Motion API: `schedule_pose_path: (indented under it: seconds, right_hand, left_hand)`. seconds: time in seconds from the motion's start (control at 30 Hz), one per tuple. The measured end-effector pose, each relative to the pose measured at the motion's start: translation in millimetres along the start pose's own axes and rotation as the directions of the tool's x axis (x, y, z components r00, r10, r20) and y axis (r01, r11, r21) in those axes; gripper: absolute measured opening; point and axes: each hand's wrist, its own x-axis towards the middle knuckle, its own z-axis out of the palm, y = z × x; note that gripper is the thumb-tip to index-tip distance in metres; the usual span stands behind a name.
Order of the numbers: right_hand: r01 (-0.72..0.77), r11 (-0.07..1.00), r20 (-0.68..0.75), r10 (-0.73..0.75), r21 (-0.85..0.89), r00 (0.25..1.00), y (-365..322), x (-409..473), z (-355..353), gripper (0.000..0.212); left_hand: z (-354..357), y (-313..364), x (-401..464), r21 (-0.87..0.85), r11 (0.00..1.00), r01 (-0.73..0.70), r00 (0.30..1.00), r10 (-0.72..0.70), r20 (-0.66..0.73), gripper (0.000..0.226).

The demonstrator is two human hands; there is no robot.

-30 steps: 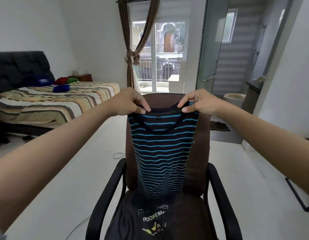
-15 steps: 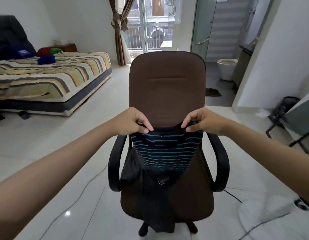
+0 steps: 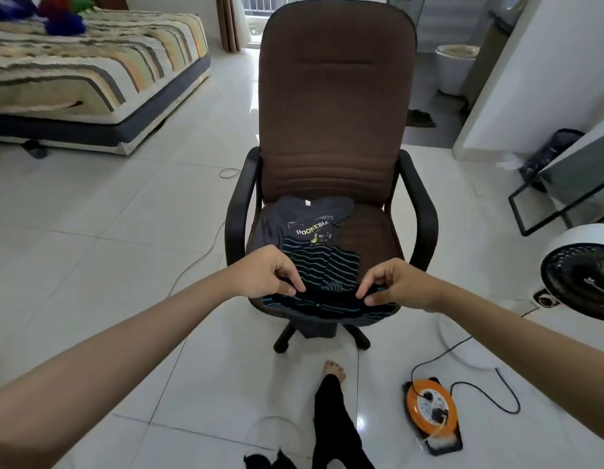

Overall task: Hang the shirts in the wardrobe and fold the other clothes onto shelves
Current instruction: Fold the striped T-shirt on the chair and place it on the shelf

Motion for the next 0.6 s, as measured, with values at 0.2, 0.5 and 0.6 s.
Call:
schedule_pose_path:
  seconds: [0.2,0.5,0.6]
  right_hand:
    - [-0.064,0.991,-0.067,0.073,0.120,0.995,36.7,21.4,6.3,0.020]
    - [-0.186,0.958,-0.135,0.218,0.217,0.967,106.0,112.1,-37.0,0.035]
    - [-0.229,0.958,-0.118,0.251,0.170,0.961,137.5,154.6,-59.1,0.044]
  left_hand:
    - [13.5,-27.4,19.0,-0.003,0.998,0.059,0.998,-0.059,-0.003,0.023]
    - [-4.7,-86.0,130.6,0.162,0.970,0.180,0.962,-0.208,0.177,0.052]
    - [-14.1,-107.2,184.7,0.292,0.943,0.160,0.953,-0.225,0.203,0.054]
